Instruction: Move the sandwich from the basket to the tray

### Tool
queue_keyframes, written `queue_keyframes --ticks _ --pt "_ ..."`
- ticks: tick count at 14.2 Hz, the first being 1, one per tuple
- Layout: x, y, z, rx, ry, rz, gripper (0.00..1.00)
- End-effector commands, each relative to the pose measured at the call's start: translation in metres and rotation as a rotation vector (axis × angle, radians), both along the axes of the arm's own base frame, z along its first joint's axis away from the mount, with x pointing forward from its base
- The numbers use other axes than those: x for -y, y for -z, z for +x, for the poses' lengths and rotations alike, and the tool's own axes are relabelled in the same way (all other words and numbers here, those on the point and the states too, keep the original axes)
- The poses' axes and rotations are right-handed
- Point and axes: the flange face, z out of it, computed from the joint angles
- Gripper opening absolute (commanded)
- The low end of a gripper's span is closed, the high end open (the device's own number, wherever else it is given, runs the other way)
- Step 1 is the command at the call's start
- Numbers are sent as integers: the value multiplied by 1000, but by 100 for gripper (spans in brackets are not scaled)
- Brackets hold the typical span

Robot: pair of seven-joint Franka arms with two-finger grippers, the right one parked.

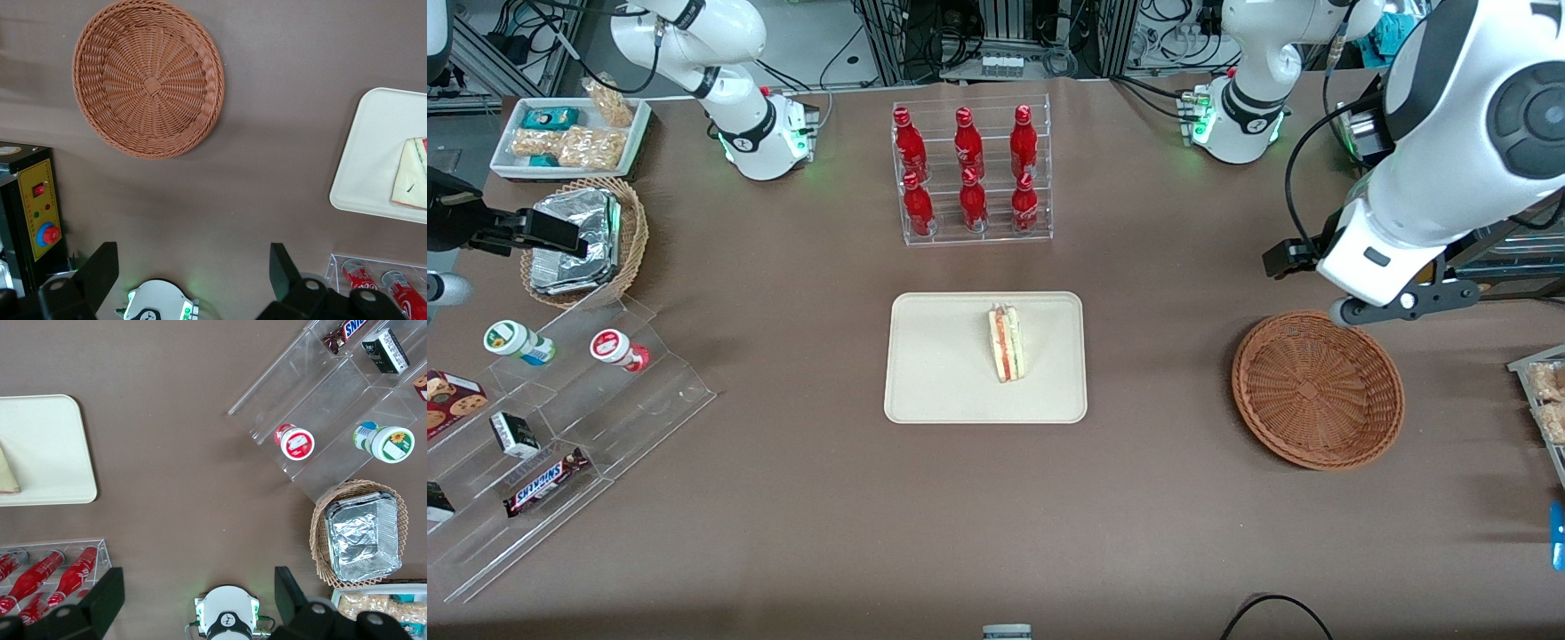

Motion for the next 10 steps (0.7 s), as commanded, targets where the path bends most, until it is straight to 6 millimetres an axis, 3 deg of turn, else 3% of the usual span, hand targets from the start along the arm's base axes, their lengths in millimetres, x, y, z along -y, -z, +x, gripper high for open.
queue_keyframes --ticks 1,3,10 --pt "-16 -31 -22 -45 -30 -2 100" --pt "-31 -37 -36 -93 -90 40 100" --pt "-47 -48 -36 -37 -106 19 100"
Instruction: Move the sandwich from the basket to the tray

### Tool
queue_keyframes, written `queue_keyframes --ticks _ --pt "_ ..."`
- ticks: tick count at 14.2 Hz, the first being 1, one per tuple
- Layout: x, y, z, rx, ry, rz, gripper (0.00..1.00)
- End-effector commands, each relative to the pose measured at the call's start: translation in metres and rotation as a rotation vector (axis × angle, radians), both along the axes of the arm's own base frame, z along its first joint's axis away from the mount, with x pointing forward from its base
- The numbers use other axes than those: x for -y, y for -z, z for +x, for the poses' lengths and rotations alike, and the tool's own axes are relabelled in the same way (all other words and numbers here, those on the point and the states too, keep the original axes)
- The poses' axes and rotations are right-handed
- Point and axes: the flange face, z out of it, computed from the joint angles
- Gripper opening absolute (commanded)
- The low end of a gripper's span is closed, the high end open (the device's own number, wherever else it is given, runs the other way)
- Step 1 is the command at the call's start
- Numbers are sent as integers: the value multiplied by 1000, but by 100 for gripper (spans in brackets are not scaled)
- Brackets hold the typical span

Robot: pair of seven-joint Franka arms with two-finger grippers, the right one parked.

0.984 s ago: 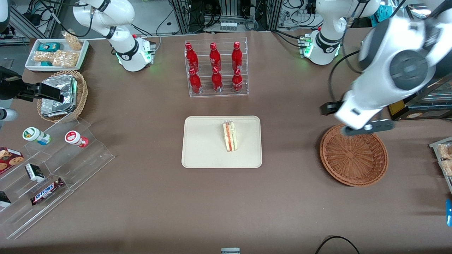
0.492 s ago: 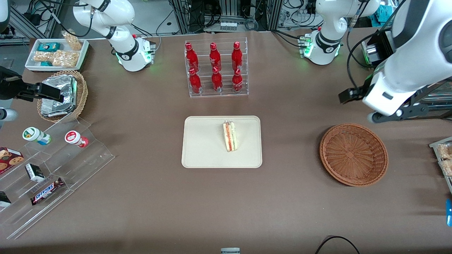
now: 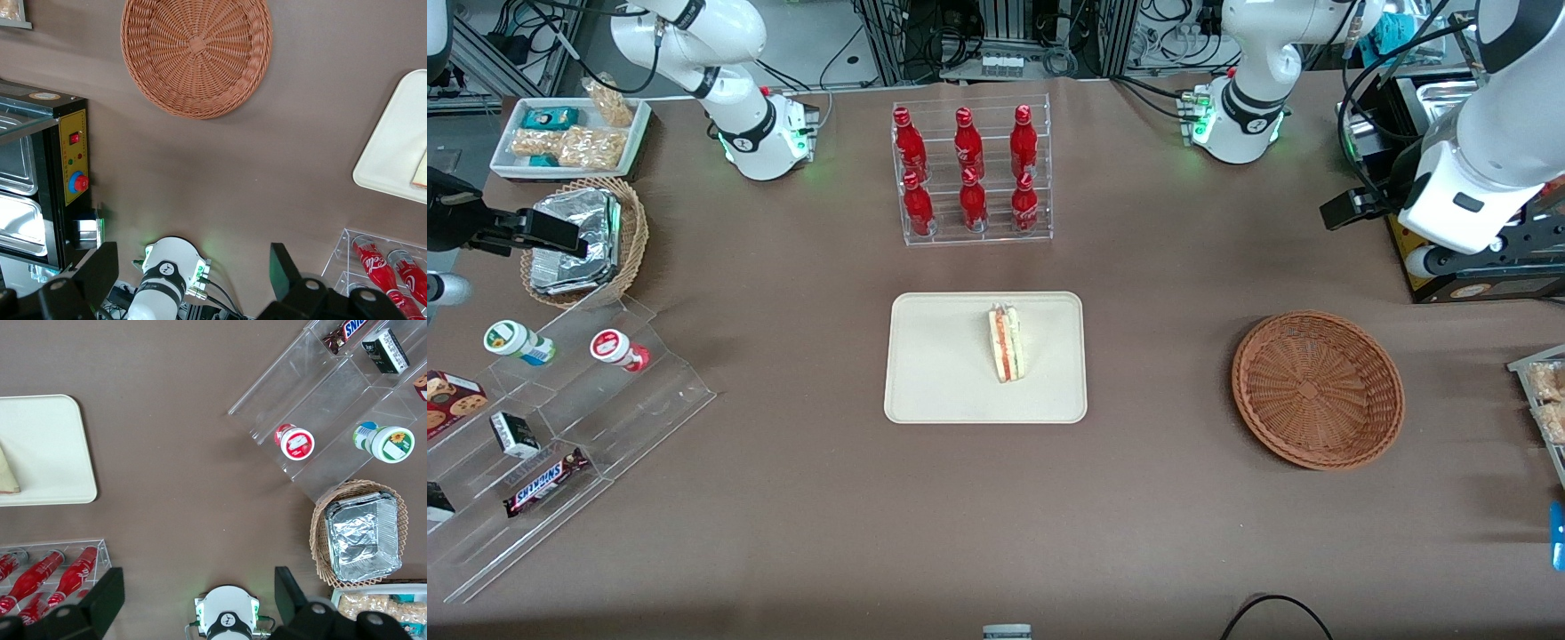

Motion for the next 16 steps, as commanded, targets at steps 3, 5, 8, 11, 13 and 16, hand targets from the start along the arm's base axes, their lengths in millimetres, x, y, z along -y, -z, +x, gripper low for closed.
queue_keyframes --ticks 3,5,8,11,13,16 --pt "-15 -16 -12 29 -24 -21 100" --pt "-21 -23 -18 29 37 -43 100" --pt "-21 -26 -19 37 49 -47 100" --pt "-18 -20 -15 30 62 -54 100" --pt "-18 -19 -13 23 56 -59 100" --pt "-15 -17 -9 27 64 -63 100"
